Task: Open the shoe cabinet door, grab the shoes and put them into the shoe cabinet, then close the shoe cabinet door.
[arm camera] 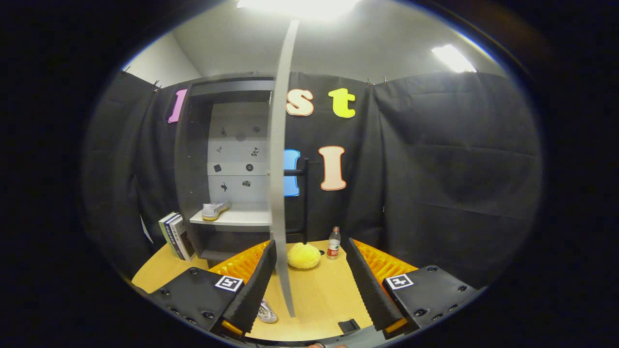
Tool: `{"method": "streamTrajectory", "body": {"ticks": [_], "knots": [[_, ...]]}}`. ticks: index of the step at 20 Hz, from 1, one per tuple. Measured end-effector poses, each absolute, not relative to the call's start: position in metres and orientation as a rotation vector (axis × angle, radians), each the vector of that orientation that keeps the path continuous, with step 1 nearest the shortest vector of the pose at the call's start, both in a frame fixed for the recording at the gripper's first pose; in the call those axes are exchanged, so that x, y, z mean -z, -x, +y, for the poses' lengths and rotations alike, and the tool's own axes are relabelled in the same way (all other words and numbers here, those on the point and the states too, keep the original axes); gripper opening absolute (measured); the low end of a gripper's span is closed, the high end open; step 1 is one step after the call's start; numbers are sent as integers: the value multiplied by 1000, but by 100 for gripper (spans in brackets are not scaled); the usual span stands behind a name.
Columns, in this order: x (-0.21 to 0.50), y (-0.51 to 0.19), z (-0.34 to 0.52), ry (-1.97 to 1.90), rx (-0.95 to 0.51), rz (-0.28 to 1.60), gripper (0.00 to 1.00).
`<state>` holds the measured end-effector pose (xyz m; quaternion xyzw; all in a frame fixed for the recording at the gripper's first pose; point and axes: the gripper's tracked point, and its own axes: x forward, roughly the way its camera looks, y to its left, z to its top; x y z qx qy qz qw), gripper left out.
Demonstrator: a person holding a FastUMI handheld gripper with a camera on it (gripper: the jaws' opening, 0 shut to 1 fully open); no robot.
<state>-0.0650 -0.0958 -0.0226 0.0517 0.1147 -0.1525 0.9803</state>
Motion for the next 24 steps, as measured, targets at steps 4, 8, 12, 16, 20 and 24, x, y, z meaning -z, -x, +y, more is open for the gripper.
{"method": "streamTrajectory", "body": {"ticks": [4, 8, 12, 16, 20, 24], "knots": [[58, 54, -24, -186, 130, 313, 92], [99, 44, 17, -161, 24, 412, 96], [152, 26, 52, -134, -73, 516, 98], [223, 12, 87, -173, -164, 684, 98], [296, 2, 97, -85, -208, 810, 98], [349, -5, 99, -116, -250, 906, 98]]}}
